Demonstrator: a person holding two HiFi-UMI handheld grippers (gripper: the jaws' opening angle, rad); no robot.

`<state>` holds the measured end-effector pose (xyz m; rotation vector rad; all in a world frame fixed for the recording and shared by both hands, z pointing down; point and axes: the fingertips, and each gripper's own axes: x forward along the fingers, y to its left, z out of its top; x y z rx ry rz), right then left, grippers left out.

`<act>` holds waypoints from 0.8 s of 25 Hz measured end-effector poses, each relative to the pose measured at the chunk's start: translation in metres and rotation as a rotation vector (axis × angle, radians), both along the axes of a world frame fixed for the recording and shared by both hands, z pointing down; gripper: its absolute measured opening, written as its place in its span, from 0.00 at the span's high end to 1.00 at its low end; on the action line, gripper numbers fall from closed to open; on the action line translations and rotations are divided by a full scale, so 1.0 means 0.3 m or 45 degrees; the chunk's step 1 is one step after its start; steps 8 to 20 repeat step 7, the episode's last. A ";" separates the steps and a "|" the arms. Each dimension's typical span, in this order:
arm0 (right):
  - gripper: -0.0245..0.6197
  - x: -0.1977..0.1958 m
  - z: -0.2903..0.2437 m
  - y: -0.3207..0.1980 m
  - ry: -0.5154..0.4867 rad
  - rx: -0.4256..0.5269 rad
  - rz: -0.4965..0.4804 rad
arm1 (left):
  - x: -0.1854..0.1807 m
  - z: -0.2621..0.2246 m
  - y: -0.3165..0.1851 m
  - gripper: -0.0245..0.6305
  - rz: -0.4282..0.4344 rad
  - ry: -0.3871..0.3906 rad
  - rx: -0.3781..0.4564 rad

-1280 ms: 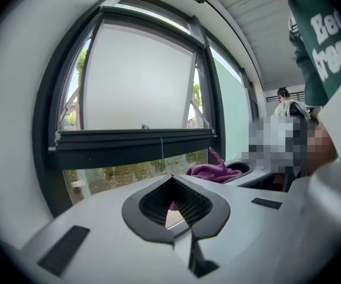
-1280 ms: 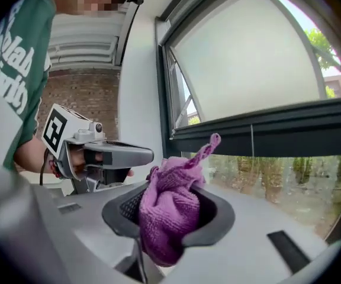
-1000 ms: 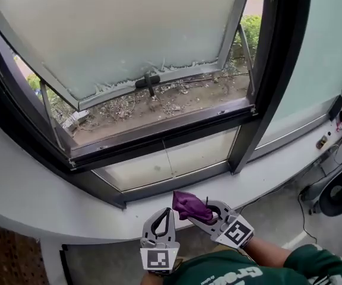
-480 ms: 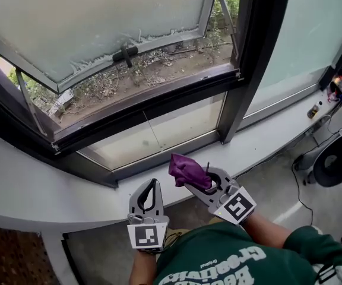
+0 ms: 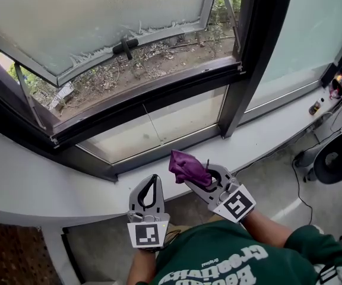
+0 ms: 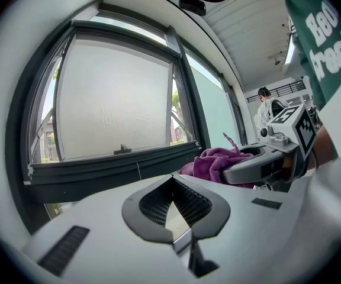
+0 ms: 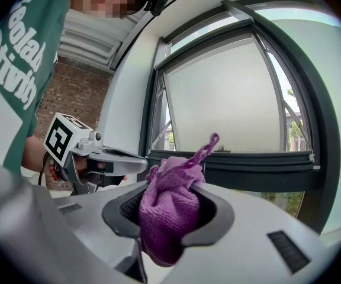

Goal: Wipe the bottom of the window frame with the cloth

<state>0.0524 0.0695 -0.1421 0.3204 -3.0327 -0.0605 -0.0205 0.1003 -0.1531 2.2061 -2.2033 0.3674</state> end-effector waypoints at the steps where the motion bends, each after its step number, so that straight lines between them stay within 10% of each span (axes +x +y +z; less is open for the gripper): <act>1: 0.73 0.003 0.002 -0.001 0.001 -0.001 0.004 | 0.002 0.002 0.000 0.95 0.002 -0.001 -0.003; 20: 0.73 0.011 0.013 -0.014 0.023 -0.012 0.022 | 0.007 0.002 -0.007 0.95 0.019 -0.015 0.007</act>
